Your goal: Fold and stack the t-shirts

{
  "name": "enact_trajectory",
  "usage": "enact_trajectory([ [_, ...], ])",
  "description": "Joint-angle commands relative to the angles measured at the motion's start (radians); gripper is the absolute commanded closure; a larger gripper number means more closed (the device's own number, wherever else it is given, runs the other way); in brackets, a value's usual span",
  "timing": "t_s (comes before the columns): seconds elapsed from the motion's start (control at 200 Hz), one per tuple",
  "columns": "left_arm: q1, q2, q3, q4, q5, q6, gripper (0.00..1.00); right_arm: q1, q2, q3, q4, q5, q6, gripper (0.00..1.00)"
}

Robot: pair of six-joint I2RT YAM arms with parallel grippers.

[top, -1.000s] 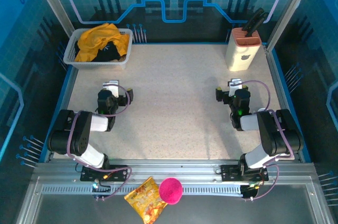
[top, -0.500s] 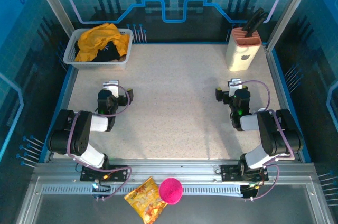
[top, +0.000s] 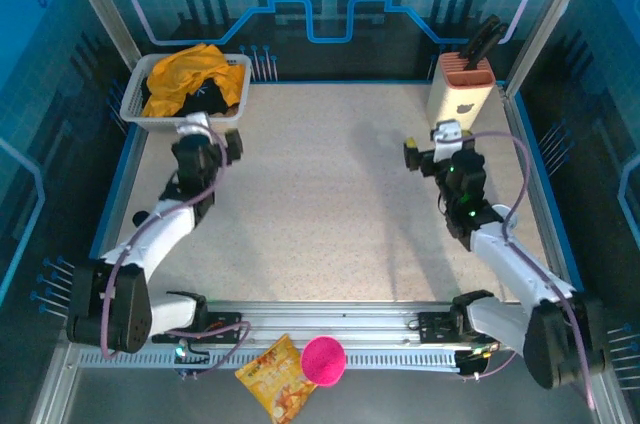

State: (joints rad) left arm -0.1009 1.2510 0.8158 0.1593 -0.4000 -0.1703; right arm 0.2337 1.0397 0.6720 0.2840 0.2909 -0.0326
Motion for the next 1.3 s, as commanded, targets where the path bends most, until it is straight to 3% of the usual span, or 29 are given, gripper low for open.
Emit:
enact_trajectory([
  [0.0, 0.005, 0.065, 0.229, -0.494, -0.091, -0.123, 0.01, 0.013, -0.010, 0.158, -0.433, 0.039, 0.082, 0.00],
  [0.12, 0.071, 0.253, 0.533, -0.728, -0.036, -0.188, 0.02, 0.015, 0.049, 0.352, -0.675, -0.036, 0.121, 0.00],
  [0.19, 0.127, 0.405, 0.728, -0.838, 0.068, -0.202, 0.14, 0.020, 0.087, 0.431, -0.765, -0.051, 0.138, 0.01],
  [0.28, 0.163, 0.603, 0.982, -0.957, 0.101, -0.195, 0.30, 0.022, 0.116, 0.490, -0.834, -0.090, 0.148, 0.04],
  [0.44, 0.195, 0.838, 1.274, -1.005, 0.123, -0.160, 0.37, 0.031, 0.119, 0.494, -0.861, -0.137, 0.162, 0.04],
  [0.606, 0.237, 0.983, 1.408, -0.917, 0.207, -0.131, 0.31, 0.033, 0.120, 0.480, -0.868, -0.160, 0.165, 0.05],
  [0.871, 0.254, 1.134, 1.447, -0.589, 0.232, -0.051, 0.30, 0.033, 0.158, 0.468, -0.855, -0.159, 0.163, 0.05],
  [1.121, 0.256, 1.372, 1.726, -0.541, 0.268, -0.119, 0.28, 0.035, 0.266, 0.496, -0.823, -0.144, 0.163, 0.07],
  [1.296, 0.257, 1.441, 1.746, -0.439, 0.227, -0.142, 0.23, 0.045, 0.334, 0.516, -0.822, -0.165, 0.168, 0.11],
])
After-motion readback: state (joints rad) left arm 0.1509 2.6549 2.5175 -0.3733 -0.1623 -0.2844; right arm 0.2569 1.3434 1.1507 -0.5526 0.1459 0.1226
